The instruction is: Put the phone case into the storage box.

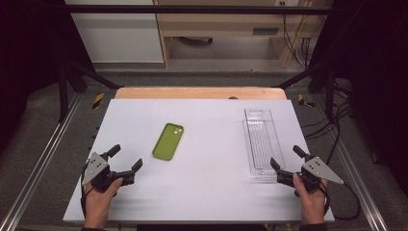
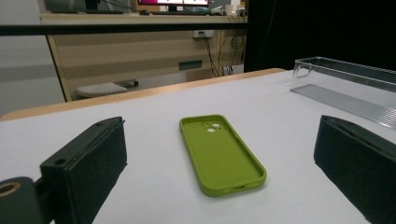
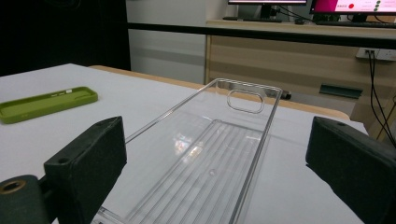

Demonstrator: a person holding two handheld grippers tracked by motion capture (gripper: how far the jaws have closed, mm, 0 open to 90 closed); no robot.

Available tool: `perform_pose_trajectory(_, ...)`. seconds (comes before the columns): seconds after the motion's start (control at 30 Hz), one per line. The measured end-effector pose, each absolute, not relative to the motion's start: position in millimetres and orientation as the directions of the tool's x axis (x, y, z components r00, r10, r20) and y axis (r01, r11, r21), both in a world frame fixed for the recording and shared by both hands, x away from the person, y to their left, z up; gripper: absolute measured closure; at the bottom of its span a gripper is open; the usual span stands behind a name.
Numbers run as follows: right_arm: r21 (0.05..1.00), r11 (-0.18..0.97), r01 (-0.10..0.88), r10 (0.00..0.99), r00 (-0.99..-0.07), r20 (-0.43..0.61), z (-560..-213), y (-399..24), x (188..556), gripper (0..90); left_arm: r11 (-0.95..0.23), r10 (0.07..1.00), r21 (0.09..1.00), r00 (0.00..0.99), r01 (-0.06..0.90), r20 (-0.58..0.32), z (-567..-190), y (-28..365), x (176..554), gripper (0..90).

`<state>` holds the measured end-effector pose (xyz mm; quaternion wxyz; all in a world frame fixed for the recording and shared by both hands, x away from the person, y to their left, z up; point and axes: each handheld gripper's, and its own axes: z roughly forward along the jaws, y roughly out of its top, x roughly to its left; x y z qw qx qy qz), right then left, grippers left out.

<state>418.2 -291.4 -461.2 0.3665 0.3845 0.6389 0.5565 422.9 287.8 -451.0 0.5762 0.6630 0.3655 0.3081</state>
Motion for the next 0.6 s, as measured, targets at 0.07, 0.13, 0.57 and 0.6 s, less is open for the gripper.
perform_pose_trajectory(0.07, 0.993, 0.084, 0.088, 0.902, -0.43, -0.038, -461.4, -290.9, 417.7, 5.5, -0.077, 0.844, 0.987, 0.536, 0.141, -0.011, -450.9, 286.4, 423.0, 2.5)
perform_pose_trajectory(0.13, 0.993, 0.084, 0.087, 0.904, -0.427, -0.039, -461.2, -291.3, 417.0, 5.6, -0.079, 0.844, 0.985, 0.536, 0.156, -0.017, -450.8, 283.8, 423.8, 2.9)
perform_pose_trajectory(0.57, 0.994, 0.079, 0.081, 0.905, -0.424, -0.038, -461.0, -292.9, 418.1, 5.4, -0.155, 0.823, 0.96, 0.568, 0.233, -0.005, -424.4, 243.4, 449.3, 4.0)
perform_pose_trajectory(0.6, 0.994, 0.073, 0.085, 0.906, -0.423, -0.03, -460.6, -293.0, 417.4, 5.4, -0.17, 0.819, 0.951, 0.574, 0.256, -0.008, -422.5, 239.1, 453.3, 4.0)
